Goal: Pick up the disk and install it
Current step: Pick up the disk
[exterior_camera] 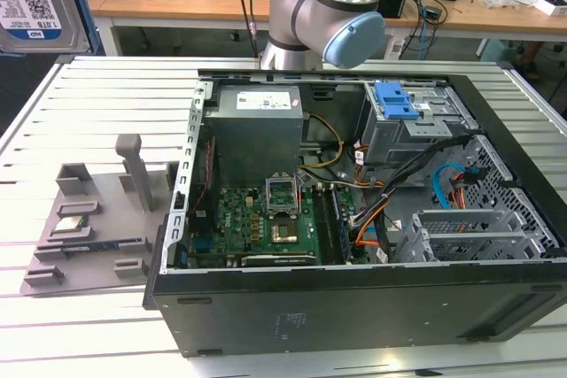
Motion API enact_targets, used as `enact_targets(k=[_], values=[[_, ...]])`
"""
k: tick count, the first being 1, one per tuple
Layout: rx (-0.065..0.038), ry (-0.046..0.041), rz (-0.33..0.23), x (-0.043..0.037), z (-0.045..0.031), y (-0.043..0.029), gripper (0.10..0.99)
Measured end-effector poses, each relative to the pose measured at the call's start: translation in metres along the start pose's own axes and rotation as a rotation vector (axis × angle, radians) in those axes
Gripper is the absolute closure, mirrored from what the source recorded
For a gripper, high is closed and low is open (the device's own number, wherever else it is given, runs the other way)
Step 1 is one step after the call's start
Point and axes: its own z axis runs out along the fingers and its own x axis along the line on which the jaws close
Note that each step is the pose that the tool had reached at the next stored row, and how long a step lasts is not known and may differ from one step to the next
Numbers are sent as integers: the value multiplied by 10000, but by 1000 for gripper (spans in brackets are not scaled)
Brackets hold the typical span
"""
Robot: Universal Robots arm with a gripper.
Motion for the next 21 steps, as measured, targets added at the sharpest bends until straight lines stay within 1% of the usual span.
enact_targets(k=[1, 5, 7, 8, 9, 13, 15, 17, 18, 19, 20, 21], values=[[-1, 1, 0, 0, -12, 1, 718], [0, 1, 1, 0, -14, -4, 718], [-2, 3, 1, 1, -16, -37, 718], [-1, 4, 1, 4, -17, -76, 718], [-1, 6, 1, 8, -21, -141, 718], [0, 6, 1, 16, -28, -300, 718], [0, 6, 0, 23, -34, -418, 718], [0, 5, -1, 27, -36, -484, 718], [-1, 6, 0, 29, -39, -529, 718], [-1, 6, 2, 33, -42, -594, 718], [0, 6, 0, 38, -46, -681, 718], [0, 5, 1, 41, -49, -744, 718]])
